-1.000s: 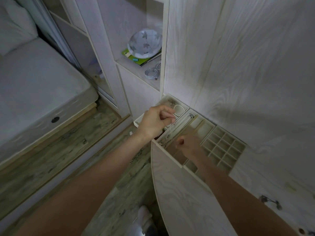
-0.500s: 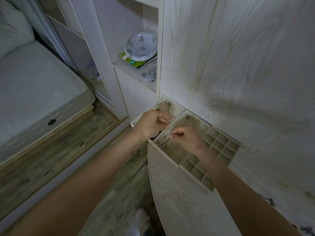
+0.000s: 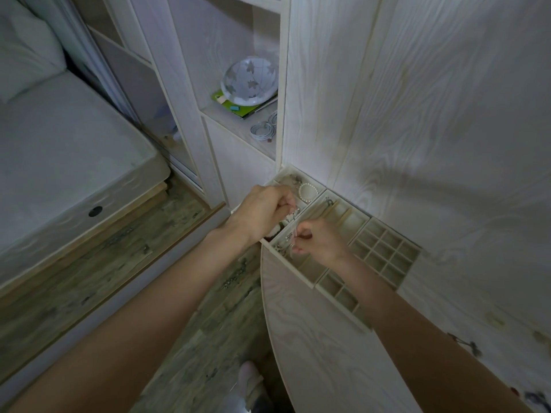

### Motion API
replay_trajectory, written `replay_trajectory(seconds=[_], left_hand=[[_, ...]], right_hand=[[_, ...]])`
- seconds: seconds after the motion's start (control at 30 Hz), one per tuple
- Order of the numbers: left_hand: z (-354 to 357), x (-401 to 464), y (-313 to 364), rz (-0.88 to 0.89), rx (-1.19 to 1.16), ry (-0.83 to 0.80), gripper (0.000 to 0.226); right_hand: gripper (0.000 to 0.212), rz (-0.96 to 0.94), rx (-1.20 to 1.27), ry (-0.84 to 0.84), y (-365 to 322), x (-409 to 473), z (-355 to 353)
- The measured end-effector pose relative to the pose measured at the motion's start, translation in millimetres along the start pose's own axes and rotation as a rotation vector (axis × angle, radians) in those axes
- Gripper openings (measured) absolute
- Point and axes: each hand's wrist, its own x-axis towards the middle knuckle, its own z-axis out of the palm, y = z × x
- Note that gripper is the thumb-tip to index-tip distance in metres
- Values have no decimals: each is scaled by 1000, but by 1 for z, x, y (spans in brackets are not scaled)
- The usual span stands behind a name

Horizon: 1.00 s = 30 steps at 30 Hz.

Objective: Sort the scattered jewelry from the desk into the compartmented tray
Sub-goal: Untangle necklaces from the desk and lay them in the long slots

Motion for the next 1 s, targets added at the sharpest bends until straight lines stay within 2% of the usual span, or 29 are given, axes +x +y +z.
replay_trajectory(seconds=[0.2, 0.3, 0.37, 0.63, 0.83, 1.0], left_hand=[[-1, 0, 2, 27, -45, 47, 7], [1, 4, 3, 30, -46, 41, 6], [5, 6, 3, 23, -47, 31, 6], [27, 26, 7, 20, -38, -38, 9], [45, 51, 13, 40, -17, -87, 10], [60, 73, 15, 53, 0, -119, 13]], right_hand=[[24, 7, 139, -31, -1, 2, 3], [12, 18, 187, -27, 1, 4, 3], [6, 33, 166, -13, 4, 6, 2], [6, 47, 87, 77, 22, 12, -10], [14, 122, 76, 123, 40, 21, -19], [4, 134, 16, 136, 55, 34, -26]])
